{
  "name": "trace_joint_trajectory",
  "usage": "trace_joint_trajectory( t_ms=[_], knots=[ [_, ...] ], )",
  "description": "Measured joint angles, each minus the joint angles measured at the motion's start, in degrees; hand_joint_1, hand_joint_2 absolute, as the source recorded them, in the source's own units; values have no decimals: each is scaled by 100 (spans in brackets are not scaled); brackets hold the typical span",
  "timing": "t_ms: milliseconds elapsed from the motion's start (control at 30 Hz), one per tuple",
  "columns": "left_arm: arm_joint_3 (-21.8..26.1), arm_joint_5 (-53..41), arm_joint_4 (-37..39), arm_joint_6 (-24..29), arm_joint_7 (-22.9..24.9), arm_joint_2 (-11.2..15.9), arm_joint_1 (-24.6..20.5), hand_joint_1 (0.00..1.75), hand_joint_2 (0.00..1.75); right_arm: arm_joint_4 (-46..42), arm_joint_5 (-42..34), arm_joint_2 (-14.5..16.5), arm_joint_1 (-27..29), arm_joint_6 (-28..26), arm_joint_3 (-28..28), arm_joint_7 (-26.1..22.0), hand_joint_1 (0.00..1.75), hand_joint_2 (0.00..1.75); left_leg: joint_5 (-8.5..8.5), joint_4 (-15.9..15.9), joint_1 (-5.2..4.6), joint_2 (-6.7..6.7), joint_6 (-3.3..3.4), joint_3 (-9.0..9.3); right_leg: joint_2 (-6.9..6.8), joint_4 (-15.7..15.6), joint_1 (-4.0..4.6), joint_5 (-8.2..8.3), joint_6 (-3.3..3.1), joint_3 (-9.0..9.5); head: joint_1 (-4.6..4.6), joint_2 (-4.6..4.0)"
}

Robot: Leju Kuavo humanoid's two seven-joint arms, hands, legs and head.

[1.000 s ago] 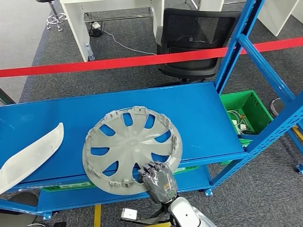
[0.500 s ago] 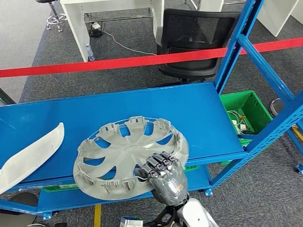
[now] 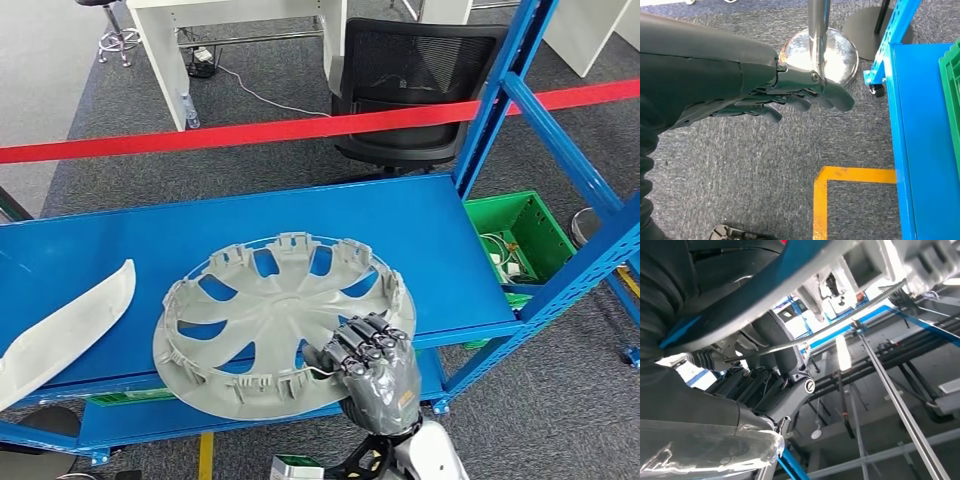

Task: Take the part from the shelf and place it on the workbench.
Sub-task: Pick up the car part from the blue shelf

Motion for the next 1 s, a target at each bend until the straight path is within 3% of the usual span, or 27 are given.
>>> trace_joint_trajectory(
  t_ms=[300, 467, 600, 667, 733, 767, 800, 833, 933, 1000],
  knots=[
    [51, -103, 0, 85, -20, -15, -3, 0, 175, -23, -943, 404, 266, 3, -639, -1465, 175, 175, -3, 11, -19, 0, 13, -1, -2, -7, -25, 11, 19, 0, -1, 0],
    [63, -117, 0, 95, -21, -18, -4, 0, 175, 53, -1400, 523, 355, 4, -867, -1526, 175, 175, 2, 37, -54, 1, 60, -14, -2, -9, -60, 36, 61, -2, -1, 0],
    [87, -145, 0, 95, -30, -35, -14, 0, 175, 84, -1679, 545, 377, 4, -914, -1483, 175, 175, 107, -19, -47, 10, 156, -23, -3, -33, -75, 58, 155, -24, 1, 0],
    [90, -178, 0, 93, -37, -57, -26, 0, 175, 91, -1805, 545, 385, 4, -914, -1467, 175, 175, 197, -87, -8, 26, 211, -32, -4, 255, -75, -159, 203, -175, 20, 1],
    [91, -205, 0, 92, -42, -66, -26, 0, 175, 93, -1859, 544, 390, 4, -915, -1490, 175, 175, 219, -88, 2, 40, 228, -62, -4, 983, -95, -531, 242, -483, 34, 1],
    [92, -212, 0, 90, -43, -68, -23, 0, 175, 93, -1871, 543, 393, 4, -915, -1508, 175, 175, 221, -83, 5, 46, 228, -71, -7, 1330, -107, -645, 262, -626, 34, 1],
    [93, -221, 0, 85, -45, -74, -23, 0, 175, 93, -1878, 543, 396, 4, -916, -1524, 175, 175, 221, -79, 10, 51, 225, -73, -9, 1509, -117, -650, 280, -689, 33, 1],
    [93, -232, 0, 80, -50, -81, -25, 0, 175, 93, -1884, 543, 398, 4, -916, -1537, 175, 175, 217, -72, 17, 51, 217, -72, -12, 1473, -129, -545, 293, -654, 35, 0],
    [94, -255, 0, 60, -72, -102, -34, 0, 175, 91, -1913, 543, 402, 4, -916, -1567, 175, 175, 164, -17, 34, 37, 136, -77, -18, 535, -152, -57, 303, -139, 39, 1],
    [94, -263, 0, 50, -90, -102, -38, 0, 175, 73, -1962, 543, 422, 4, -915, -1577, 175, 175, 141, 43, 24, 27, 57, -124, -9, 191, -138, -2, 263, 55, 35, 1]
  ],
)
